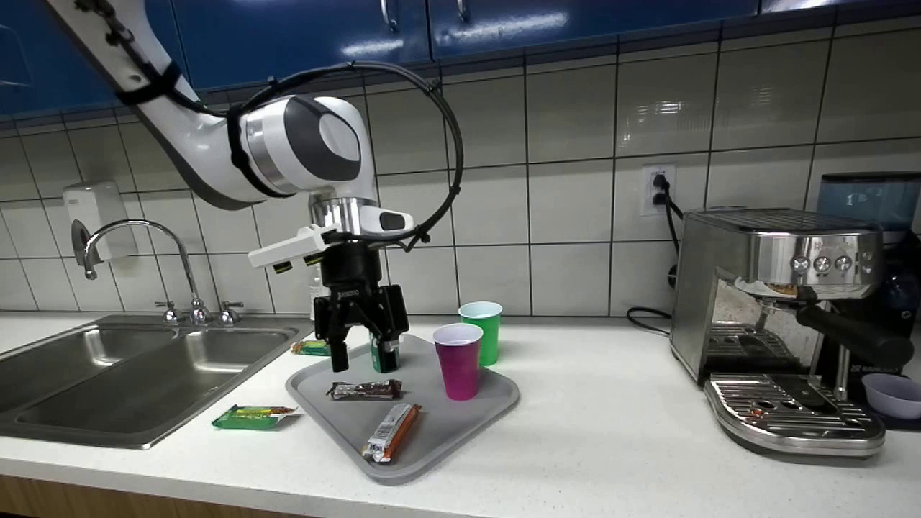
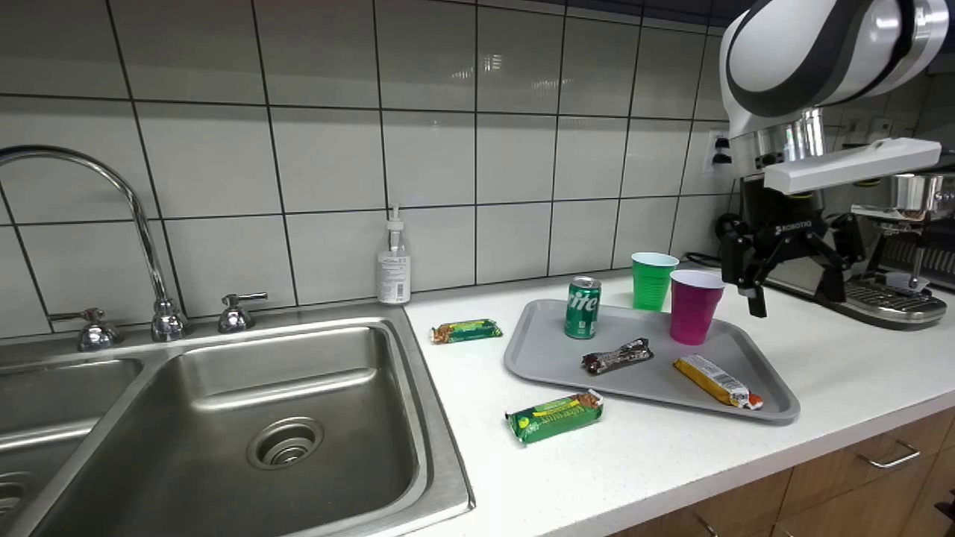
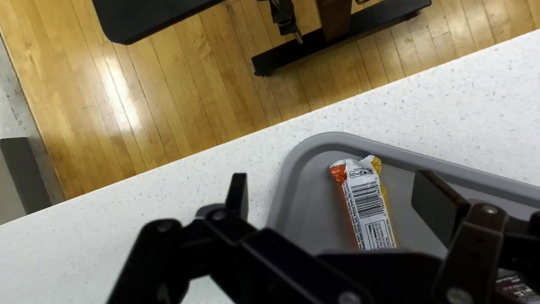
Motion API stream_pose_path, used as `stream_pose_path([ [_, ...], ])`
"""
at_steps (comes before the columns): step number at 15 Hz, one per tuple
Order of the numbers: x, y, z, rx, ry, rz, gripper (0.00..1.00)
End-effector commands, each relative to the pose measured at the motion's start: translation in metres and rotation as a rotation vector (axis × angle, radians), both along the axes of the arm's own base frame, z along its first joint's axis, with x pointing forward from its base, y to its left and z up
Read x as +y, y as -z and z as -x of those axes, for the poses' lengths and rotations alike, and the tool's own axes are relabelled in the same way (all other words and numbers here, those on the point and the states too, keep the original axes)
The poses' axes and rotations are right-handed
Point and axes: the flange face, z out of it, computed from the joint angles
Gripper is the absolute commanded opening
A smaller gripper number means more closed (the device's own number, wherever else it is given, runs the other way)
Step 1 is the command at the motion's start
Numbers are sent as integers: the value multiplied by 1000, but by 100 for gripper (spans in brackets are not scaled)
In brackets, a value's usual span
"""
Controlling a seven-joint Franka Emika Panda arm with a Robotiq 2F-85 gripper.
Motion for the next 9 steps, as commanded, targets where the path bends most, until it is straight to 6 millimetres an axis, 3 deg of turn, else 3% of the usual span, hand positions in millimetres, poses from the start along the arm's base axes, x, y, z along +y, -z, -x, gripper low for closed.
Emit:
stream_pose_path([
  [1,9,25,-15,-11,-67,-22,100],
  [9,28,78,-44,-9,-216,-110,100],
])
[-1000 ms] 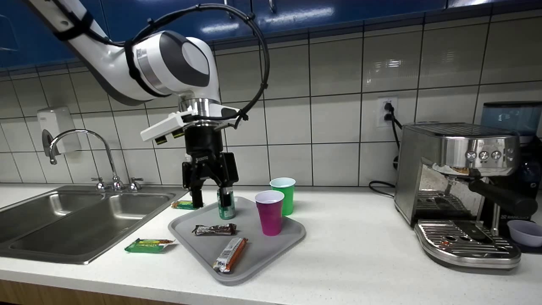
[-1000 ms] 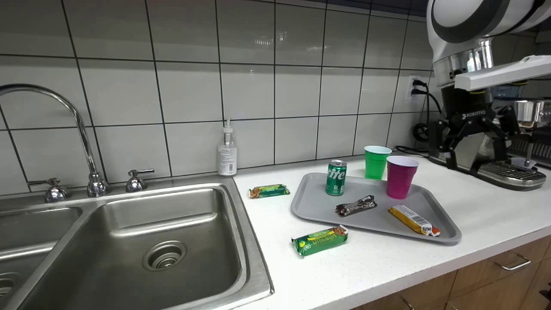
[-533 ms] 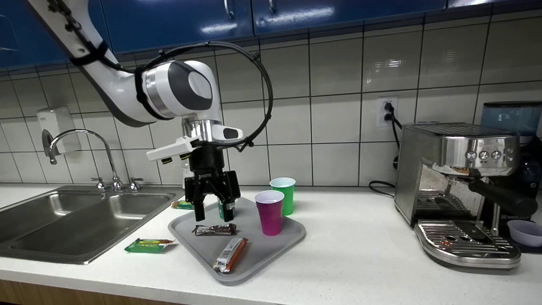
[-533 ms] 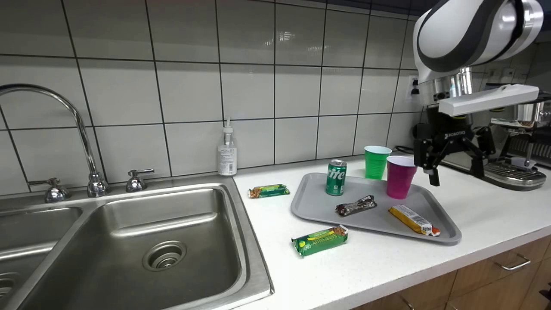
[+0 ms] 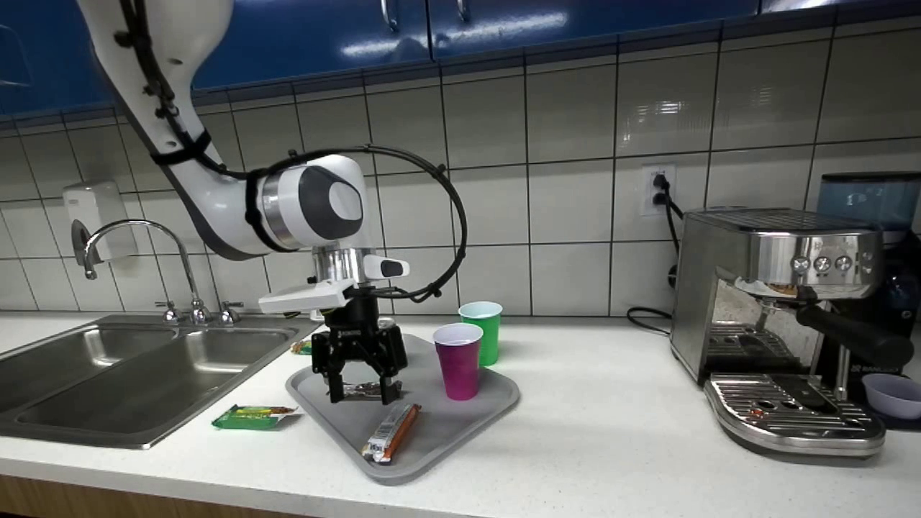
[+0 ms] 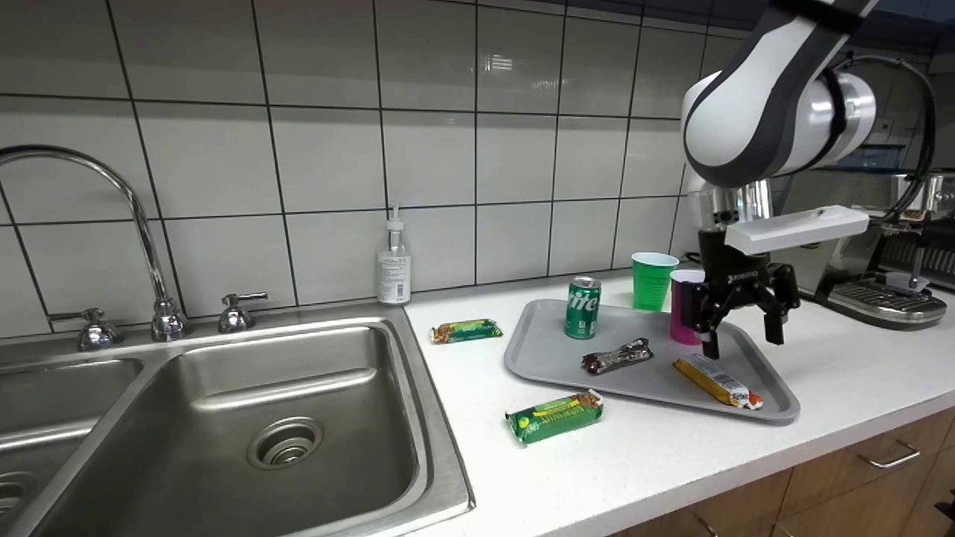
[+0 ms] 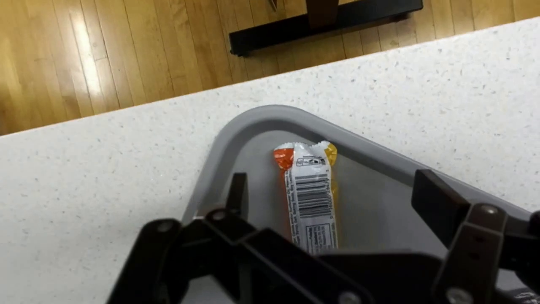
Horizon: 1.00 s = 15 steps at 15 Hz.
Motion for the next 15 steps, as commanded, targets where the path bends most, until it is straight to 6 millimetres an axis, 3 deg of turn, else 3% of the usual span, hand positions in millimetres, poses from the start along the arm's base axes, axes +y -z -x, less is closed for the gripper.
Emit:
stream_pose_path([
  [1,1,14,-22,-1,-82,-61,100],
  [10,-4,51,-49,9,-167,-125,100],
  [15,-2,58,-43,29,-153,-107,100],
])
